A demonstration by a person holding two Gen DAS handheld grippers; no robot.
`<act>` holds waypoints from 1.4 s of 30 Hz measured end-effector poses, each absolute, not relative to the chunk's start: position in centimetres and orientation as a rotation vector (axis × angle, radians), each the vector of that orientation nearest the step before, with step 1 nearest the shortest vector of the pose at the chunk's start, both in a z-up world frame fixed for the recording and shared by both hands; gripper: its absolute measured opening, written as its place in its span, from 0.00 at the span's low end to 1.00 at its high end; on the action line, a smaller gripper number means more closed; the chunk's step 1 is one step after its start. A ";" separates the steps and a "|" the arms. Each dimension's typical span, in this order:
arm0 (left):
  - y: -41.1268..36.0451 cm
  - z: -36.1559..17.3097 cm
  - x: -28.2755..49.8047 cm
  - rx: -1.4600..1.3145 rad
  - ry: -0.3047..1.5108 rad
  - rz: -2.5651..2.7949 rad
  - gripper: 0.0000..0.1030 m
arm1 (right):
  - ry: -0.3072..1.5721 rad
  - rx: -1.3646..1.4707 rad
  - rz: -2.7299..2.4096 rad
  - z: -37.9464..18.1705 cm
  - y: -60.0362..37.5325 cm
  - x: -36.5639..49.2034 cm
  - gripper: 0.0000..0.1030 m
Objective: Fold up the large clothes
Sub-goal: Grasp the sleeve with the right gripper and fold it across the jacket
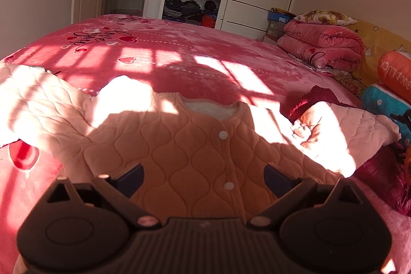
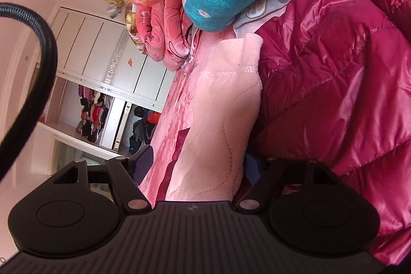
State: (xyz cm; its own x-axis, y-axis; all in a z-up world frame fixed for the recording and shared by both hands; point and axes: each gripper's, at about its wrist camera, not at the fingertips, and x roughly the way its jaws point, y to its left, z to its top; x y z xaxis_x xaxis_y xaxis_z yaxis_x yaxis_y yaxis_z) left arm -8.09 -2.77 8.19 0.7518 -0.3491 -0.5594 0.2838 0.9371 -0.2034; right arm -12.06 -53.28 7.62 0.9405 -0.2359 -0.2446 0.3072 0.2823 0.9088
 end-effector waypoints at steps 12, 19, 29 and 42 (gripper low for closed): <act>3.1 7.1 -6.6 -0.240 0.571 -0.265 0.96 | 0.100 1.026 -0.490 15.7 -48.9 -9.1 0.14; 6.2 7.4 -6.3 -0.289 0.515 -0.245 0.96 | 0.052 0.730 -0.248 26.5 -38.3 -5.9 0.13; 11.2 8.3 -6.1 -0.345 0.442 -0.180 0.96 | 0.216 0.448 0.123 28.9 -18.4 0.8 0.13; 16.7 9.3 -6.0 -0.527 0.385 -0.130 0.96 | 0.515 0.372 0.225 15.6 -4.5 6.7 0.13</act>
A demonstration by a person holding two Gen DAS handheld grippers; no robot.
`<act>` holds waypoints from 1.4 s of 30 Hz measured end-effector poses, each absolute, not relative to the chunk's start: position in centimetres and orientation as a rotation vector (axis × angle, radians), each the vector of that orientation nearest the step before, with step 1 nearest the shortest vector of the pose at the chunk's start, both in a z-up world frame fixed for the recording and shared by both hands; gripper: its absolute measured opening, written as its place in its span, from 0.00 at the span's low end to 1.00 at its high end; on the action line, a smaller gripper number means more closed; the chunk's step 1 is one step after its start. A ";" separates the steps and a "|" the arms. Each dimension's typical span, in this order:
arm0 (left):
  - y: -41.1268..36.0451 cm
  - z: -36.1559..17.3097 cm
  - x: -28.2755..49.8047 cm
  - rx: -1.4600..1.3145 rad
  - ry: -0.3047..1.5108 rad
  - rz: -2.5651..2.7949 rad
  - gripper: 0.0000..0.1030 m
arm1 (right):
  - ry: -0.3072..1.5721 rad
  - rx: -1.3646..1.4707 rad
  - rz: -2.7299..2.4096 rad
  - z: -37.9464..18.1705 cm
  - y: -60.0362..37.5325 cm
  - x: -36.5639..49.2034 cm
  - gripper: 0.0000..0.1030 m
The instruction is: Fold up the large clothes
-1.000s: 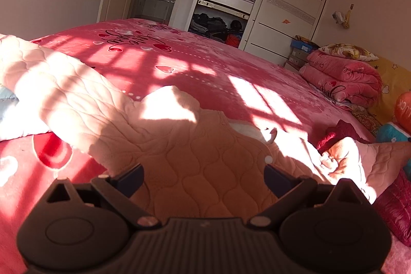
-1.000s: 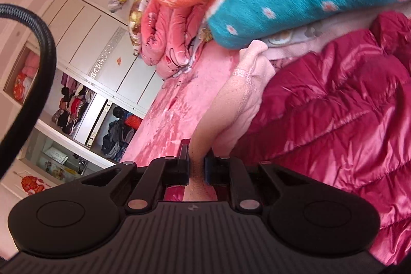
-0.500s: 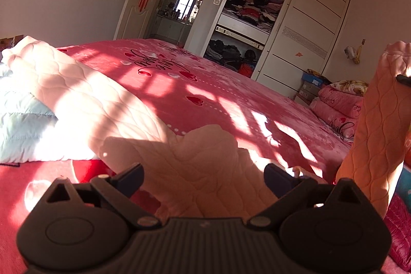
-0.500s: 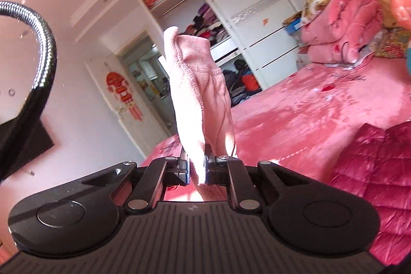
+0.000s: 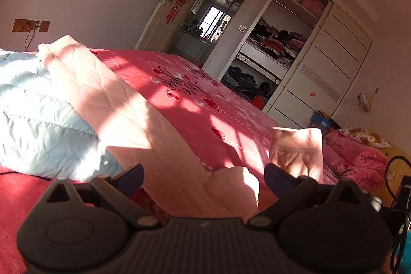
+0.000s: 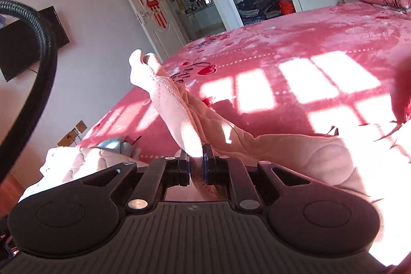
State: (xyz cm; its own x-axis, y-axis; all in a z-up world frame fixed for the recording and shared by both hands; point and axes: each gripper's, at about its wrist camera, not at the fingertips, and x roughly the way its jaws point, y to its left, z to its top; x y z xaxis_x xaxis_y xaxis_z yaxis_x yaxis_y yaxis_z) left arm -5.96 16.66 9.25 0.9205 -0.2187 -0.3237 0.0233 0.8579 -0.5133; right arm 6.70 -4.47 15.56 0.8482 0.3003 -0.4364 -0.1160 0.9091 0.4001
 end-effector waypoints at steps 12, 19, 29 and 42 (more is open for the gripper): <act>18.4 8.8 -5.3 -0.590 0.392 -0.134 0.96 | 0.663 0.311 0.171 10.1 -1.6 7.2 0.23; 18.2 8.4 -5.1 -0.578 0.413 -0.134 0.96 | 0.679 0.325 0.228 9.9 -1.6 6.8 0.57; 16.9 8.1 -5.1 -0.511 0.430 -0.154 0.96 | 0.613 0.389 0.239 13.2 -3.8 1.2 0.78; 13.7 8.4 -7.0 -0.376 0.450 -0.198 0.96 | 0.499 0.534 -0.045 13.9 -16.8 -10.5 0.91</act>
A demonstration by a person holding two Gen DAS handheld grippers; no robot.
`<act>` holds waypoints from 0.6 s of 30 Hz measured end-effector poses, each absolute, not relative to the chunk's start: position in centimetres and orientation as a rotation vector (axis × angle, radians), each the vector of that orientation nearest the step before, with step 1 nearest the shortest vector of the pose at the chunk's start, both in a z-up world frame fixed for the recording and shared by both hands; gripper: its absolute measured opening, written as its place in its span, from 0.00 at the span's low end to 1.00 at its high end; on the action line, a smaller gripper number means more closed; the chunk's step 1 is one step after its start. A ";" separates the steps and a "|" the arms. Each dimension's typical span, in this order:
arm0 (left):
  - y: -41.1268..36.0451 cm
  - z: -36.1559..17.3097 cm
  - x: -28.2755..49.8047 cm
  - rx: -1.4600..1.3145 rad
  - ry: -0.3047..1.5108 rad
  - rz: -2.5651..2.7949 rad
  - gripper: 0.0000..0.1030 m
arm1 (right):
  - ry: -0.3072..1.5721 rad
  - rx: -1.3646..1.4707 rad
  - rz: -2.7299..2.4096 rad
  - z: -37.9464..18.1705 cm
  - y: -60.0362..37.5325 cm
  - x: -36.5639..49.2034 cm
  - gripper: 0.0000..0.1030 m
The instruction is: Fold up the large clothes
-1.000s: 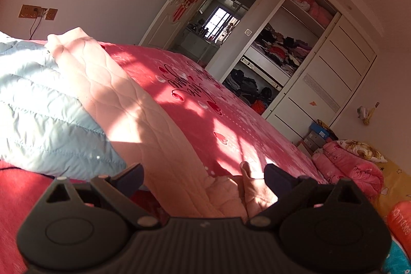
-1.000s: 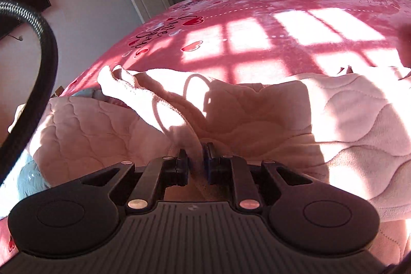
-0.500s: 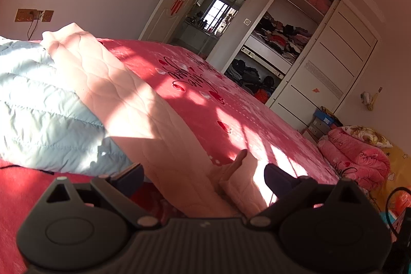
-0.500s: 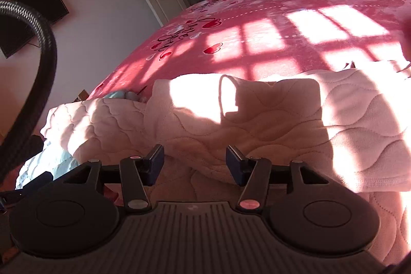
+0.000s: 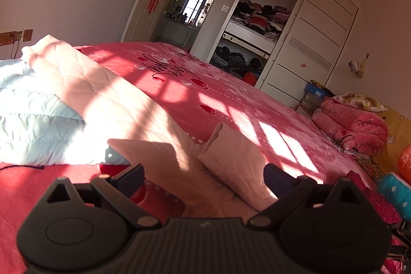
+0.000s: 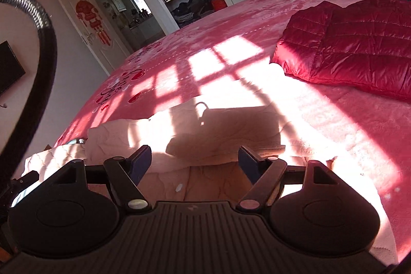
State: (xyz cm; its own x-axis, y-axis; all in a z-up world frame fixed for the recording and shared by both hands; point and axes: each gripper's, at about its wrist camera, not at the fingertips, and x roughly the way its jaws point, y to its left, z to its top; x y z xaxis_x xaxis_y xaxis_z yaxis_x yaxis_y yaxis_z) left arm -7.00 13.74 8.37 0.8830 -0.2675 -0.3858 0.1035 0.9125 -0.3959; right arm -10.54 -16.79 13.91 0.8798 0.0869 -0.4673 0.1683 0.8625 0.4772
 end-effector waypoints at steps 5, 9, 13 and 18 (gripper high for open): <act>12.0 9.2 -7.4 -0.327 0.453 -0.229 0.96 | 0.442 0.605 -0.071 12.7 -20.2 -10.7 0.90; 9.6 9.9 -6.7 -0.303 0.450 -0.276 0.94 | 0.400 0.677 -0.045 12.1 -21.3 -9.0 0.77; 7.2 10.1 -4.6 -0.284 0.467 -0.304 0.88 | 0.378 0.734 0.000 11.5 -21.6 -8.1 0.74; 3.9 10.3 -1.6 -0.244 0.450 -0.311 0.82 | 0.390 0.726 0.047 10.8 -21.7 -5.9 0.67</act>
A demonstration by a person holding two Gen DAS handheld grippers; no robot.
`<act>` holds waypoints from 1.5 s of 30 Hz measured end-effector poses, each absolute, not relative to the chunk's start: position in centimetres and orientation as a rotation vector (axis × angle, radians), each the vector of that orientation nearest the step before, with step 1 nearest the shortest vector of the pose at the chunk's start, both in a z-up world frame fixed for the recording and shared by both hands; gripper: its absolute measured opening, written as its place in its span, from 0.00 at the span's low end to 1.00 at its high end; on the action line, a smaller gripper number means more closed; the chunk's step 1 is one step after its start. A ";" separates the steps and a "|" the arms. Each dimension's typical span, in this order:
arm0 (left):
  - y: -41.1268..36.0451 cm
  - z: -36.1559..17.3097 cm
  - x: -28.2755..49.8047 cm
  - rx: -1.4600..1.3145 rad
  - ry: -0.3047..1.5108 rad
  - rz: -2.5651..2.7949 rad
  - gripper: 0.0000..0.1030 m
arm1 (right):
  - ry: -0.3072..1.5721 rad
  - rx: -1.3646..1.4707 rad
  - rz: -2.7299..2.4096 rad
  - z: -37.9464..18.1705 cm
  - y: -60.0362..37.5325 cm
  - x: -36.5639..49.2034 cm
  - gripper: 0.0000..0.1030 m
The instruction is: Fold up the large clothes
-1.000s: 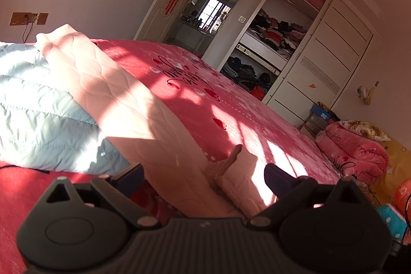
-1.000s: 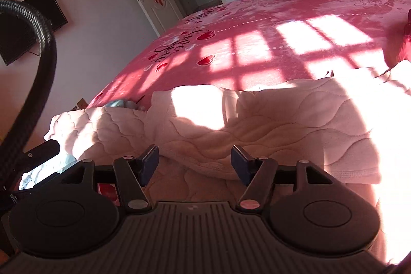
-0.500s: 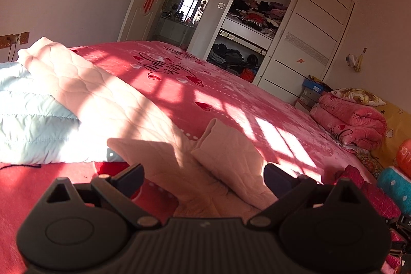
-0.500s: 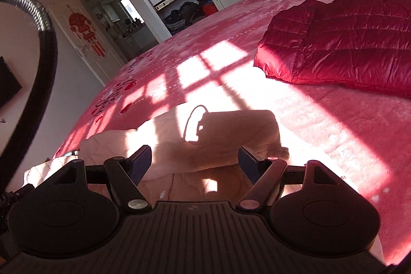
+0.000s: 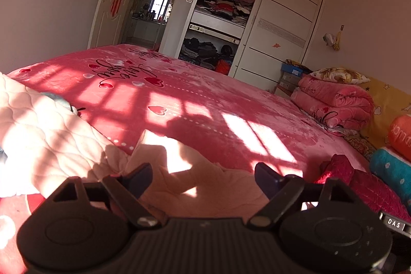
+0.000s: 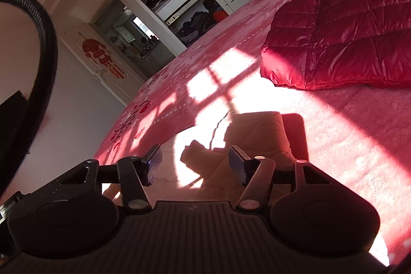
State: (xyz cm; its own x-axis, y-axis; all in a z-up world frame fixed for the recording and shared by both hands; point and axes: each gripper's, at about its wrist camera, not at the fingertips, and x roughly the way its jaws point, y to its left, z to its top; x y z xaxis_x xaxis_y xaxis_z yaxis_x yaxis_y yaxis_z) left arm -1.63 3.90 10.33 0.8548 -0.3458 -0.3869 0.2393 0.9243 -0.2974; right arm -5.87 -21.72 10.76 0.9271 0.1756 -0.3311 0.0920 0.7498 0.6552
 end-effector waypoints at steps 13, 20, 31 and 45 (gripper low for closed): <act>-0.9 7.1 7.3 -0.090 0.531 -0.179 0.77 | 0.549 0.679 0.109 9.4 -21.3 -3.9 0.47; -0.3 4.0 7.7 -0.069 0.600 -0.099 0.74 | 0.637 0.718 0.057 8.6 -22.7 -3.8 0.06; 0.2 4.6 6.8 -0.110 0.577 -0.100 0.73 | 0.606 0.755 0.062 8.6 -22.5 -5.6 0.06; 16.8 11.0 0.5 -0.311 0.500 0.216 0.81 | 0.535 0.645 0.185 10.1 -19.7 -6.0 0.91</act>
